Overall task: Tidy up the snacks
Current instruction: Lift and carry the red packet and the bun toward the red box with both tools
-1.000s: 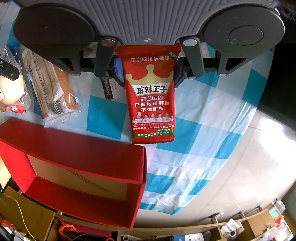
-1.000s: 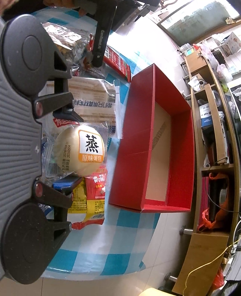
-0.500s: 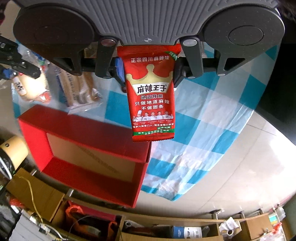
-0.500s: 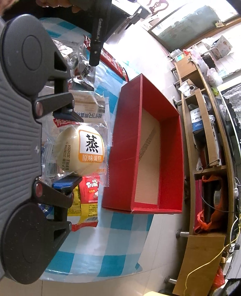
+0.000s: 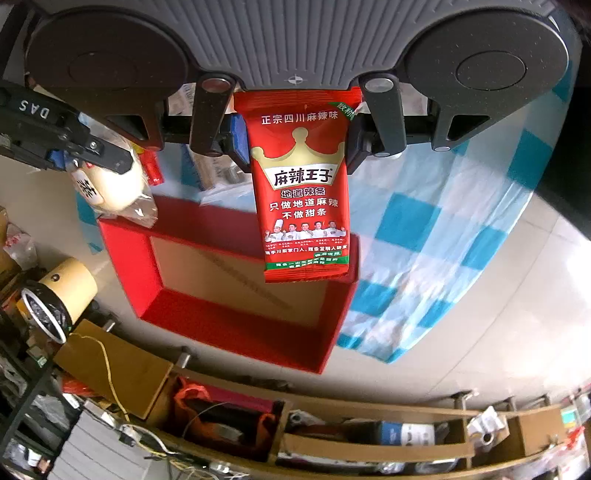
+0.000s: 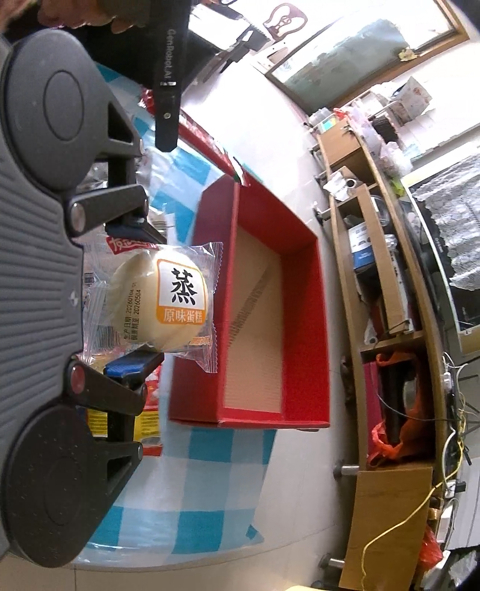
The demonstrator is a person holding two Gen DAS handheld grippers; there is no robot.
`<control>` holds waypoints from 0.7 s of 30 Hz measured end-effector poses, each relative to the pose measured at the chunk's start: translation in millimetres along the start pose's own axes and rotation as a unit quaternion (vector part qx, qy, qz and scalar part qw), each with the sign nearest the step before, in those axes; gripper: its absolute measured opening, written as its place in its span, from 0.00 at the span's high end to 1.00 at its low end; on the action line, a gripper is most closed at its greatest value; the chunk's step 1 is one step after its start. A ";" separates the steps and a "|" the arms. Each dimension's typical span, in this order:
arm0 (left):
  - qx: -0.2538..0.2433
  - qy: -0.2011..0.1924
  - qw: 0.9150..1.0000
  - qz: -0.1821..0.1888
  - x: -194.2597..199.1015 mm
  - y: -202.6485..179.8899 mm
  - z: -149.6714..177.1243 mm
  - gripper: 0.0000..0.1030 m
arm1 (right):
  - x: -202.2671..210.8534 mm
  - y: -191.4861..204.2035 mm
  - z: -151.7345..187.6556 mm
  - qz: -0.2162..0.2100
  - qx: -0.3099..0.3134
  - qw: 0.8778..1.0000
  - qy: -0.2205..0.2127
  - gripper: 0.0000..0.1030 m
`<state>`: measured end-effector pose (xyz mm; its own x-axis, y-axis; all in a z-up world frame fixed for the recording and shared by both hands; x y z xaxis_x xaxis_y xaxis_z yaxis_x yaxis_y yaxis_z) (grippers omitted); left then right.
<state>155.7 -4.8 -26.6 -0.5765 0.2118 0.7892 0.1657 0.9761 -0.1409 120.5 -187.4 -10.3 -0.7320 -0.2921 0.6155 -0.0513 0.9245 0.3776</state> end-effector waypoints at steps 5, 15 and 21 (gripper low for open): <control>-0.011 -0.004 1.000 0.004 -8.3 -12.6 -8.2 0.43 | -2.4 -5.7 -14.3 0.005 -0.015 1.000 -0.019 0.45; -0.025 -0.018 1.000 0.002 -31.2 -28.6 -32.8 0.43 | -13.6 -24.5 -40.2 0.025 -0.035 0.998 -0.045 0.45; -0.033 -0.018 0.999 -0.004 -47.0 -32.5 -42.1 0.43 | -27.9 -31.9 -56.2 0.034 -0.036 0.997 -0.054 0.45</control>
<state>211.1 -48.6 -34.0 -0.6058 0.2059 0.7685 0.2116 0.9728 -0.0938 180.7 -222.5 -0.6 -0.8018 -0.1969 0.5642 0.0473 0.9203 0.3884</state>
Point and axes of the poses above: each gripper's, at about its wrist camera, not at the fingertips, and x roughly against the way its jaws point, y to its left, z to its underside, the point moved 8 cm from there along -x, roughly the way its jaws point, and after that the axes turned 9 degrees about -y, right-handed, at the moved point
